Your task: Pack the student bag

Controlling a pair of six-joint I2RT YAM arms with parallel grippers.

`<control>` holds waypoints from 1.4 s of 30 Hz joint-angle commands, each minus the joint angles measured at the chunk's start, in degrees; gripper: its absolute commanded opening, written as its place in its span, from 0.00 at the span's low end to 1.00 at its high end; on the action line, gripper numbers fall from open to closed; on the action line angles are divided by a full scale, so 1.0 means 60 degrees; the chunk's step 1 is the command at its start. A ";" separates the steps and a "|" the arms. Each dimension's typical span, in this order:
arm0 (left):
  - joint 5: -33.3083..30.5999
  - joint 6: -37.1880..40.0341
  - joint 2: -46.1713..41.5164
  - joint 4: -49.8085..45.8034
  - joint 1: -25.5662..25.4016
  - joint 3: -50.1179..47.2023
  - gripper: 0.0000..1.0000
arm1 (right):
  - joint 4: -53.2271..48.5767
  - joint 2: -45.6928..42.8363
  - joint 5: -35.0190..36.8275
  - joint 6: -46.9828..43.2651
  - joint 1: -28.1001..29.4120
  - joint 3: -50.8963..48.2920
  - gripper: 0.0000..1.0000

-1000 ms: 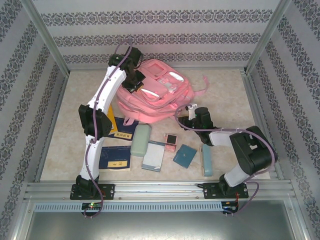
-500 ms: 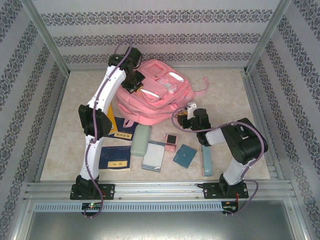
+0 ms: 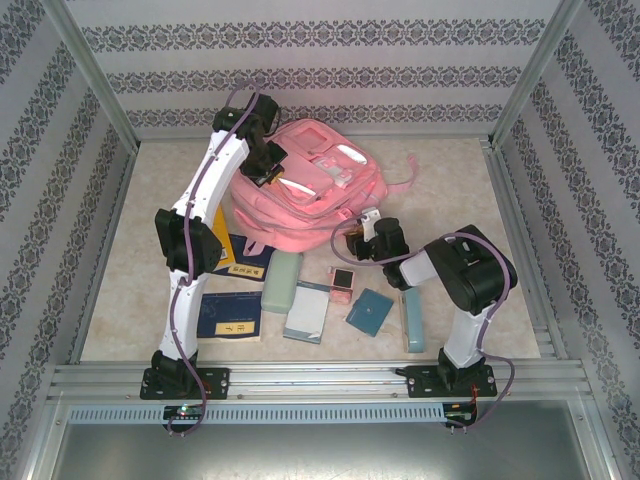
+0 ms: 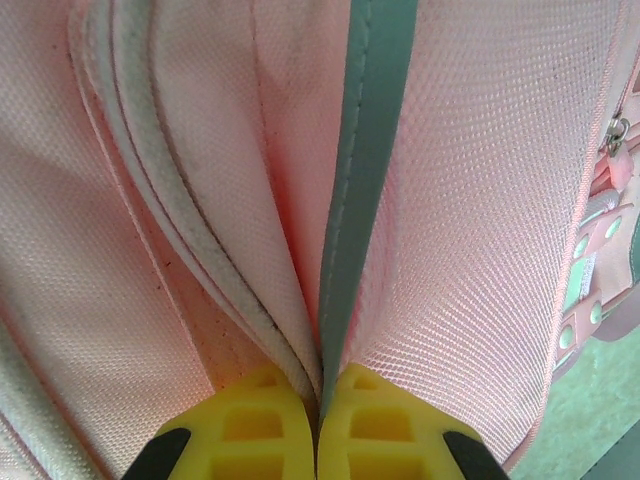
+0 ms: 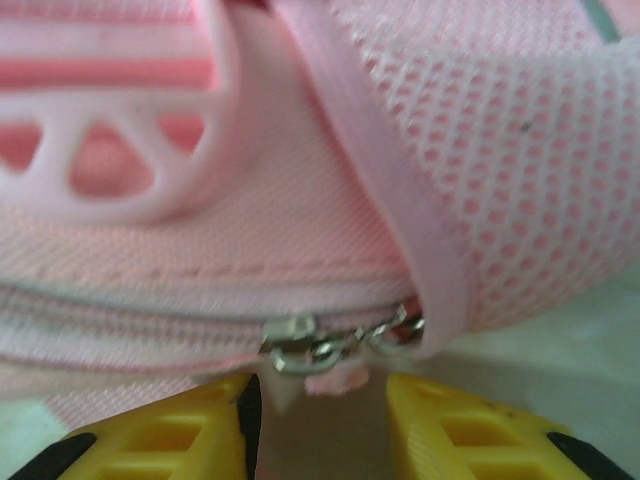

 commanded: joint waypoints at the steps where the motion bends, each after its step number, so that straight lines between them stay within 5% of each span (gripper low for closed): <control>1: 0.0349 0.0045 -0.0611 -0.0174 0.0078 0.0451 0.00 | 0.0202 0.0088 0.0440 0.0047 0.0009 0.0178 0.36; 7: 0.0414 0.0059 -0.0604 -0.0179 0.0052 0.0186 0.00 | 0.0178 0.0098 0.0277 -0.0011 0.0001 0.0192 0.11; 12: 0.0302 0.0104 -0.0605 -0.0192 0.0042 0.0035 0.00 | 0.0449 -0.0034 0.0262 -0.0153 0.0051 -0.0023 0.00; 29: 0.0476 -0.0886 -0.1657 0.1781 0.0028 -0.2771 0.00 | 0.0151 -0.1291 0.0340 -0.1033 0.1118 -0.0985 0.00; 42: 0.0432 -0.1114 -0.1908 0.2360 -0.0040 -0.3449 0.00 | -0.1131 -0.1822 -0.1322 -0.2388 0.1766 -0.0137 0.00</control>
